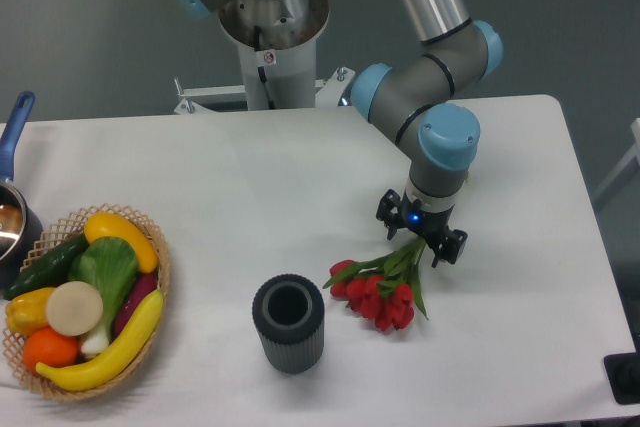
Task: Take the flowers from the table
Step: 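Lift the grasped red tulips up off the table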
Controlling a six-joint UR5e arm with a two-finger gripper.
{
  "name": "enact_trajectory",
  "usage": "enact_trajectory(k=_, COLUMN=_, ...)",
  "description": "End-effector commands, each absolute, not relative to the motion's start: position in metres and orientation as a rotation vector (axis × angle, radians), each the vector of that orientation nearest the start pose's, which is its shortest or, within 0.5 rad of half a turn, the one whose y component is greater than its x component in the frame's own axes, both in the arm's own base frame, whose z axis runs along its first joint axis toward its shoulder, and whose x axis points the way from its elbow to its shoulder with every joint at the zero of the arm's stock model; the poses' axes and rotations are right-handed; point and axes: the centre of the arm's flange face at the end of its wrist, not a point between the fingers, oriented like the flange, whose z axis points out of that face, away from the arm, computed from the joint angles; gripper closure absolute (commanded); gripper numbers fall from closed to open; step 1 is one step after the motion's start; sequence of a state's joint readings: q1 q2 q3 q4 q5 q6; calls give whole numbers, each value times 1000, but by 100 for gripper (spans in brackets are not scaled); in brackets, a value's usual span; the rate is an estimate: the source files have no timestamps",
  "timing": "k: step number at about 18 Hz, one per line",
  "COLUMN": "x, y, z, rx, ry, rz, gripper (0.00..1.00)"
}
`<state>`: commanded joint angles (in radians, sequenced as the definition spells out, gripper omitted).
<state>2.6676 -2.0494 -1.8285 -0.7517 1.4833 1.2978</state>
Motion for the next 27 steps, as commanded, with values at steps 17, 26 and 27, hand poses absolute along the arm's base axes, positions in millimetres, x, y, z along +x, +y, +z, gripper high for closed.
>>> enact_trajectory(k=17, x=-483, y=381, z=257, rx=-2982, ry=257, rz=214, gripper=100)
enact_trajectory(k=26, x=-523, y=383, z=324, rx=-3003, ry=231, rz=179, gripper=99)
enact_trajectory(k=27, x=-525, y=385, z=328, rx=-3010, ry=232, rz=153, gripper=99)
